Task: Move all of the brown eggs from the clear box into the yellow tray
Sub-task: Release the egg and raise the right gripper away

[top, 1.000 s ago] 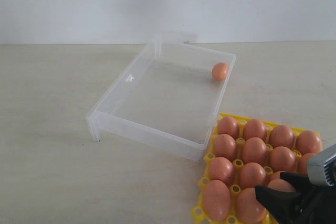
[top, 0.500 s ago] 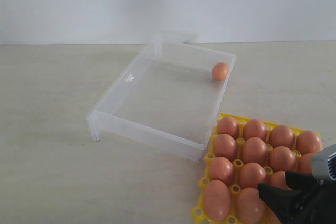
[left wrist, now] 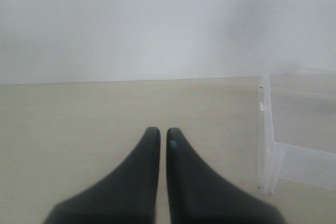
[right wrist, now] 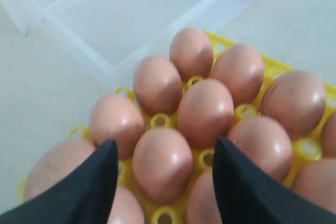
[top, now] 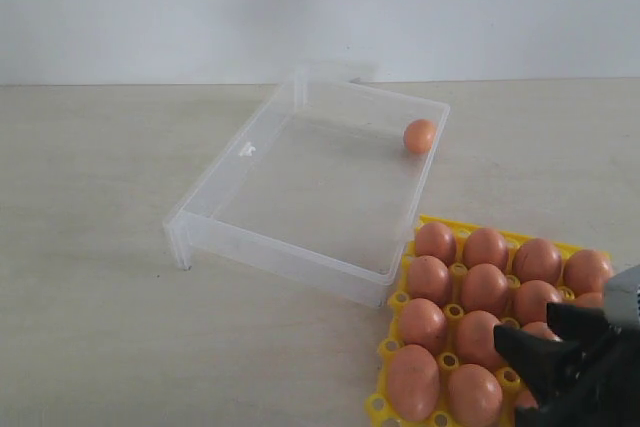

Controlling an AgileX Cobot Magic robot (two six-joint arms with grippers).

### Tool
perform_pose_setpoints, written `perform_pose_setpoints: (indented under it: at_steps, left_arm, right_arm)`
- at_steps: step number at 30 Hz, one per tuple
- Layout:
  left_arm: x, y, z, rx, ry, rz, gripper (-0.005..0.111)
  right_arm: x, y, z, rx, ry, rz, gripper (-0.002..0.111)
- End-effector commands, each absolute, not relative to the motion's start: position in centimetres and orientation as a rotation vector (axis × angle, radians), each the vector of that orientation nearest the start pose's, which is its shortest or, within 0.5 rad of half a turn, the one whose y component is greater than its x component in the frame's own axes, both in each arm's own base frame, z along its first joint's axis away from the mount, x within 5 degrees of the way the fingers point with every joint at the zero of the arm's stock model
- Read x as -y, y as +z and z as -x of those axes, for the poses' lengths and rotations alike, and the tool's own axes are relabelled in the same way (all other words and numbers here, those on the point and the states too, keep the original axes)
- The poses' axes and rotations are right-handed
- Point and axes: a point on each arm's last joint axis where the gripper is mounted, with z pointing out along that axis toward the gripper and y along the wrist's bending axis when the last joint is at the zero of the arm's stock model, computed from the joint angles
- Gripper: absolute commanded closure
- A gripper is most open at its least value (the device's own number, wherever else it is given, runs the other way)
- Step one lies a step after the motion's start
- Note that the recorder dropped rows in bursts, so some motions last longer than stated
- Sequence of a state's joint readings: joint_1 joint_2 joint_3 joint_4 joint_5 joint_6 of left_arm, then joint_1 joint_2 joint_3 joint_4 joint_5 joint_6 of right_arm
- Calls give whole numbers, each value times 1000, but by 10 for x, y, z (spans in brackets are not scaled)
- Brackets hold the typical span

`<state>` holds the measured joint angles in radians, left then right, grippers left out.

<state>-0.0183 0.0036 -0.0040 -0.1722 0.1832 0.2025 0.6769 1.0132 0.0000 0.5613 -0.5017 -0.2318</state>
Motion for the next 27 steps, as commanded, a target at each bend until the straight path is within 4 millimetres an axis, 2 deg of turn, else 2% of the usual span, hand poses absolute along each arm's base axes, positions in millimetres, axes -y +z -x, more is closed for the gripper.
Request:
perform_pose_setpoints:
  at_steps: [1,2,3,5,6,8,9,10,12,13,15,17,20,23,25,27]
  left_arm:
    - [4,197,-56,-1660,-15,-70,103]
    - [4,197,-56,-1660,-15,-70,103]
    - [4,197,-56,-1660,-15,-70,103]
    - [4,197,-56,-1660,-15,-70,103]
    - [4,197,-56,-1660,-15,-70,103]
    - [4,197,-56,-1660,-15,-70,103]
    - [4,197,-56,-1660,-15,-70,103]
    - [4,197,-56,-1660,-15,-70,103]
    - [4,197,-56,-1660,-15,-70,103]
    - [4,197,-56,-1660,-15,-70,103]
    - [4,197,-56,-1660,-15,-70,103]
    - [4,197,-56,-1660,-15,-70,103]
    - [4,197,-56,-1660,-15,-70,103]
    - [4,197,-56,-1660,-15,-70,103]
    - [4,197,-56,-1660,-15,-70,103]
    - [4,197,-56,-1660,-15,-70,103]
  right_arm:
    - [-66,187,-135,-1834,334,97,86]
    - [-69,195,-141,-1814,332,68,101]
    - [-75,210,-149,-1795,328,77,108]
    - [-87,230,-161,-1797,307,146,107]
    - [-95,248,-171,-1786,271,193,107]
    - [-100,269,-188,-1795,192,233,107]
    - [-100,283,-204,-1814,137,185,107]
    - [-100,293,-218,-1813,50,213,107]
    - [-93,297,-255,-1898,-123,227,107]
    - [-89,289,-273,-1979,-178,214,107]
    - [-72,276,-313,-2051,-419,304,107]
    - [-56,269,-342,-2091,-605,223,107]
    - [-49,268,-375,-2094,-772,223,107]
    - [-50,272,-410,-2050,-690,236,107]
    - [-52,277,-432,-1999,-512,231,107]
    - [-54,283,-448,-1950,-283,129,107]
